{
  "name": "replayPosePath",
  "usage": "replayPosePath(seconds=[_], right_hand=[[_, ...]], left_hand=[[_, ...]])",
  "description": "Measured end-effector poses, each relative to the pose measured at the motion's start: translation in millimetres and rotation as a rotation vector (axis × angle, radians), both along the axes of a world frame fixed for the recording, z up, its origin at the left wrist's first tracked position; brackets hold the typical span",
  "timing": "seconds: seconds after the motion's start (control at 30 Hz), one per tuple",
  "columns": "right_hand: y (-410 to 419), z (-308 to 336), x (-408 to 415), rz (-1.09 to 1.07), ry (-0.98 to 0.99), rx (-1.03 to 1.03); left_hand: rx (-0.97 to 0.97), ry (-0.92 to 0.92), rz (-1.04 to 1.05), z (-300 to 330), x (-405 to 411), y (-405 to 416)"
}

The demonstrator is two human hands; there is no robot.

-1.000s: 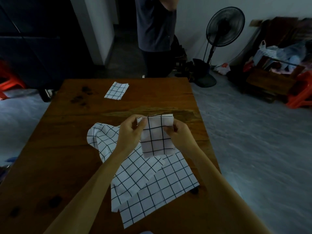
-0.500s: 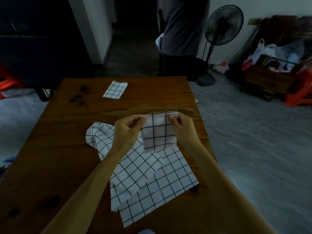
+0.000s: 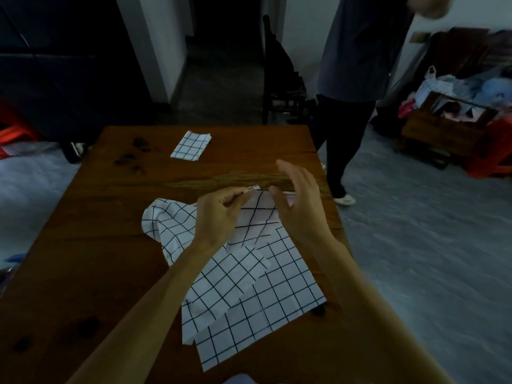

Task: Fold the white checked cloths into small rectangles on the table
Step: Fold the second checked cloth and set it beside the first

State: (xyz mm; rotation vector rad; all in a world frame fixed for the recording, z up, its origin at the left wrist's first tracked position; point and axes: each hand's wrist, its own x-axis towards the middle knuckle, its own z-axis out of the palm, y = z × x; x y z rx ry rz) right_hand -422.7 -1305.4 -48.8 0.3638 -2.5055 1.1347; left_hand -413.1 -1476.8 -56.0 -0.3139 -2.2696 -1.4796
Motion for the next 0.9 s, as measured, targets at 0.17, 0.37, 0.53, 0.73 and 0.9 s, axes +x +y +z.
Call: replayPosePath(seconds=[0.17, 0.37, 0.53, 0.73, 0.9], right_hand=[[-10, 11, -11, 0.203, 0.06, 0.244], [-5, 8, -11, 0.225, -0.055, 0.179], [-6, 14, -11, 0.118, 0.007, -0.013], [2, 14, -9, 0.095, -0.139, 0.011], [-6, 26, -8, 0.215, -0.141, 0.083]], left_hand=[[-0.147, 0.067, 0.004, -3, -1, 2], [-0.057, 0.025, 0.036, -2, 2, -5], [0.032, -0.06, 0.039, -11, 5, -5], [-0.13, 0.039, 0.096, -18, 8, -1], [-0.311, 0.177, 0.093, -20, 6, -3]])
